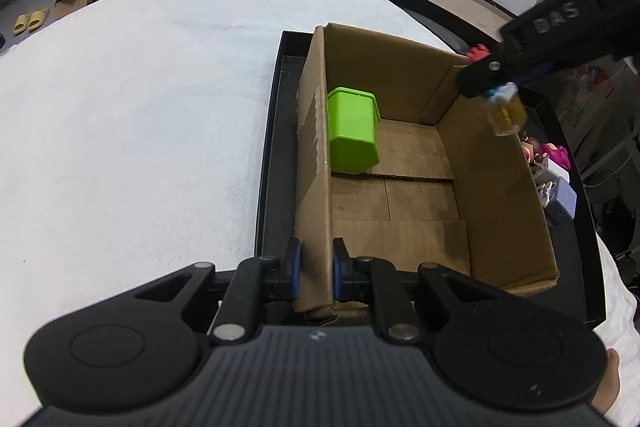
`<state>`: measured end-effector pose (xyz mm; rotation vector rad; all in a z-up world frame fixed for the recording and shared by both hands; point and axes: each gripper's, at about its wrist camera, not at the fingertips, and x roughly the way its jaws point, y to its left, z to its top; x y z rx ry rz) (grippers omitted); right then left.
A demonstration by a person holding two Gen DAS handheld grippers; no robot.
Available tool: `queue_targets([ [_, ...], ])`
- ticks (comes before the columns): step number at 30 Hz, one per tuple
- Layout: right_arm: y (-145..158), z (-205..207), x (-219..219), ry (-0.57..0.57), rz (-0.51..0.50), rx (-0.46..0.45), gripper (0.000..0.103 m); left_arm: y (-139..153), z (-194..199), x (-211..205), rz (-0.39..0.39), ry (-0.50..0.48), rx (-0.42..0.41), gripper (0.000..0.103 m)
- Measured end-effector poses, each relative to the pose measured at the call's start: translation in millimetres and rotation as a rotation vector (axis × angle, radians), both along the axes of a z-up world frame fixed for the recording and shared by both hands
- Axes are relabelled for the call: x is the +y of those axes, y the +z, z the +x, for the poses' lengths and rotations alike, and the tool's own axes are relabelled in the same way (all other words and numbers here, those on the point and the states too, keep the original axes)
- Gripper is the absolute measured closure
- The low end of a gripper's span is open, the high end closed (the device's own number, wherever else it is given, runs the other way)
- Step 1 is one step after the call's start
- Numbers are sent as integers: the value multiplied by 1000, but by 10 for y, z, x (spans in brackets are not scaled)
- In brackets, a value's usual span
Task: Organize rigid objects
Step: 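Carry the red figure into the box and open the right tool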
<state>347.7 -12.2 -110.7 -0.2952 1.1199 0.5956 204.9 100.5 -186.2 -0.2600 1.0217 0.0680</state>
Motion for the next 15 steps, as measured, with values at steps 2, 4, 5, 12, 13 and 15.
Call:
queue_targets([
  [2, -34, 10, 73, 16, -17, -4, 66, 1, -6, 9, -6, -3, -3, 88],
  [4, -75, 17, 137, 29, -35, -9, 67, 1, -8, 5, -4, -7, -5, 88],
  [5, -94, 25, 168, 33, -41, -9, 67, -1, -7, 1, -2, -8, -6, 88],
  [12, -226, 103, 316, 54, -71, -11, 67, -28, -4, 28, -10, -11, -8, 88],
  [13, -248, 107, 325, 56, -77, -15, 66, -31, 1, 29, -11, -10, -8, 88],
  [15, -283, 109, 343, 63, -89, -27, 66, -35, 2, 20, -6, -10, -8, 88],
])
